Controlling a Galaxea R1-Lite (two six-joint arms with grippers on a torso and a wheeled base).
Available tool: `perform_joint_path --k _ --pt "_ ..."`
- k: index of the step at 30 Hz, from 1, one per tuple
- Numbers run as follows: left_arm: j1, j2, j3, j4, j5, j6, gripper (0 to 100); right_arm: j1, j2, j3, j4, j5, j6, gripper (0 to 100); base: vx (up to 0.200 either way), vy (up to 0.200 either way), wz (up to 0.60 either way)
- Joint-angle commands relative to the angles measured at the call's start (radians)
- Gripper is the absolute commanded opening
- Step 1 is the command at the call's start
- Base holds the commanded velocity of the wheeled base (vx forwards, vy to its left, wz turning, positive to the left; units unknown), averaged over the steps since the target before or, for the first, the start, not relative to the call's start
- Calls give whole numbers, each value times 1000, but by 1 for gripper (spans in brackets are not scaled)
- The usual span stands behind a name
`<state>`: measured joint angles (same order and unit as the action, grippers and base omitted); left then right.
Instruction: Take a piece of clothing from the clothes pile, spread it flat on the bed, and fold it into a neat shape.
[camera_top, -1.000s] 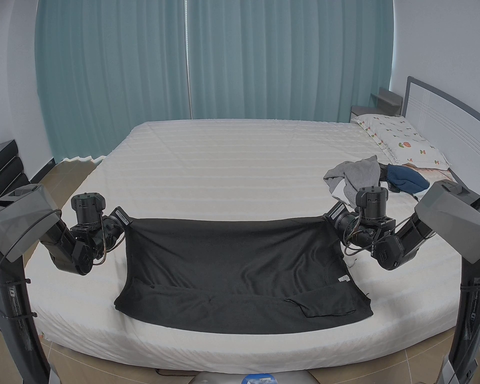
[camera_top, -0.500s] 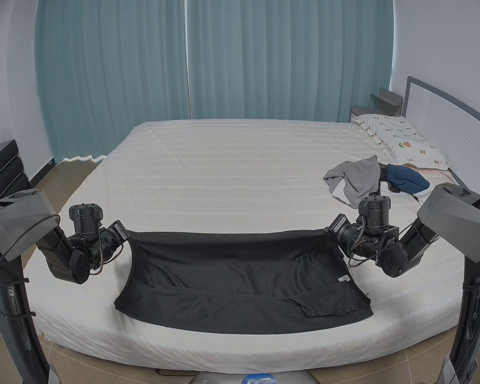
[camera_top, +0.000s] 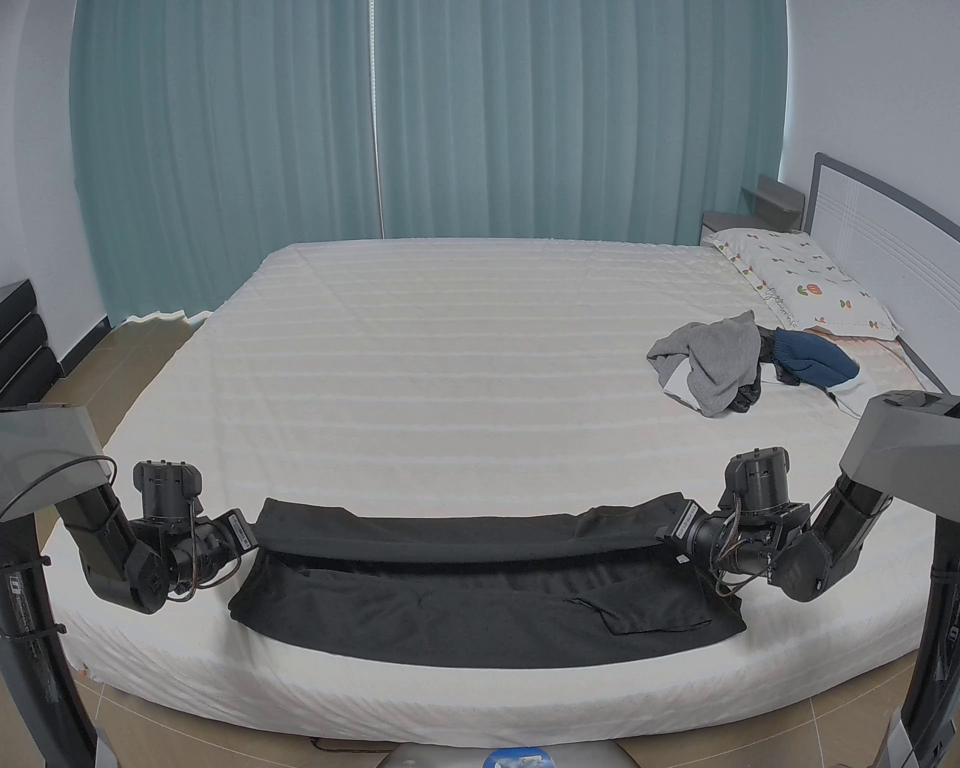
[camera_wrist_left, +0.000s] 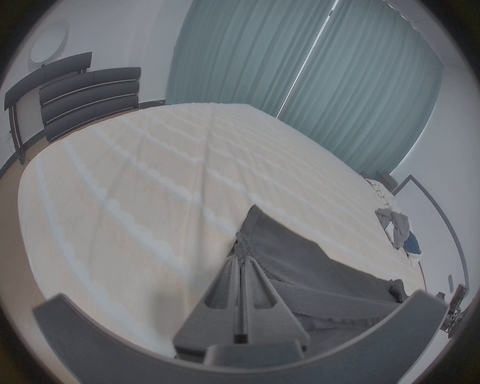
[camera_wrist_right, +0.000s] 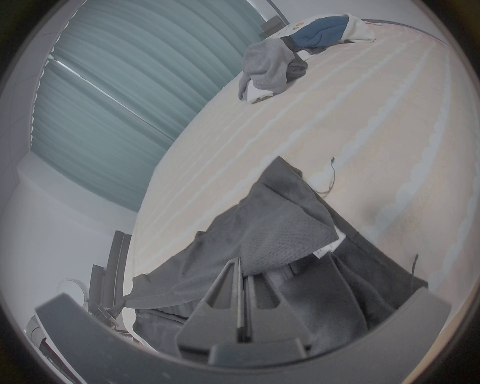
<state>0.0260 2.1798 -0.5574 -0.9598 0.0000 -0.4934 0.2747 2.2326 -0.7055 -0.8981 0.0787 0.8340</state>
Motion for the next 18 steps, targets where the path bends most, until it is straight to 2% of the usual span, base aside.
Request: perform_joint_path --k 1,11,12,13,18 --pt "-1 8 34 0 0 -1 0 3 39 11 -7 0 -3 0 0 0 0" --pt "-3 29 45 1 0 -2 0 9 65 9 -8 -2 -4 0 0 0 0" --pt "-3 32 47 1 -2 -4 0 9 65 9 -10 -2 -4 100 0 0 0" --pt "-4 34 48 1 -2 -5 100 9 67 8 -15 -2 -4 100 0 0 0" --pt "-6 25 51 0 0 -5 100 3 52 11 -68 -2 -3 100 0 0 0"
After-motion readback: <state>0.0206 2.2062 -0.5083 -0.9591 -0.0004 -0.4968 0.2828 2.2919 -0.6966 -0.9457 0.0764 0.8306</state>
